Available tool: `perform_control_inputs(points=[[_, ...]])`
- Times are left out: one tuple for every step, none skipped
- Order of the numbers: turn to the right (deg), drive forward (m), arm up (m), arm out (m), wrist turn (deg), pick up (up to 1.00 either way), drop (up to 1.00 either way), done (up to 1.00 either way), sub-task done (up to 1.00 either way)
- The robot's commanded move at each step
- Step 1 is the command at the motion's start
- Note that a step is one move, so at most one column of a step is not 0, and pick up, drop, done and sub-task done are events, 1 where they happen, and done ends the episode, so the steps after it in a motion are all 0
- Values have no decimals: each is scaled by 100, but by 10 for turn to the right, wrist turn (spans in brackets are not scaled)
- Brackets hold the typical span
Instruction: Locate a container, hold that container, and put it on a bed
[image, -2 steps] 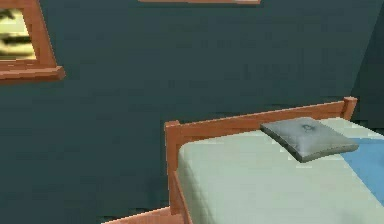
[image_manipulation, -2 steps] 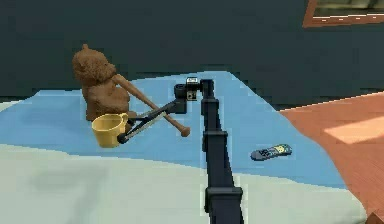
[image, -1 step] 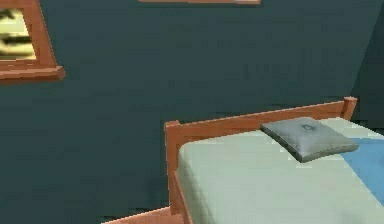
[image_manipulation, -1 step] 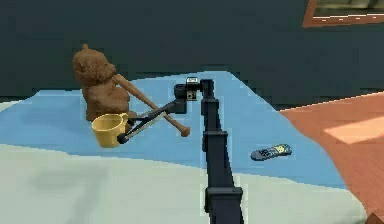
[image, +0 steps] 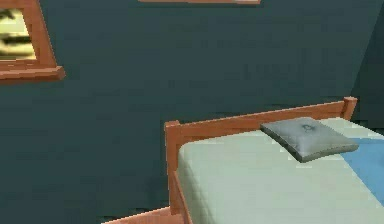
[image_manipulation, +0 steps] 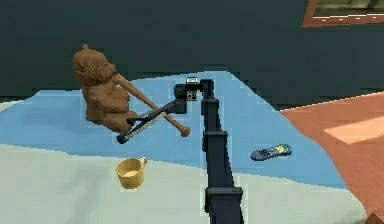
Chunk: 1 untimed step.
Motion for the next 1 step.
perform_control_inputs(points=[[0, 0, 10, 0, 0, 0, 0, 0, 0]])
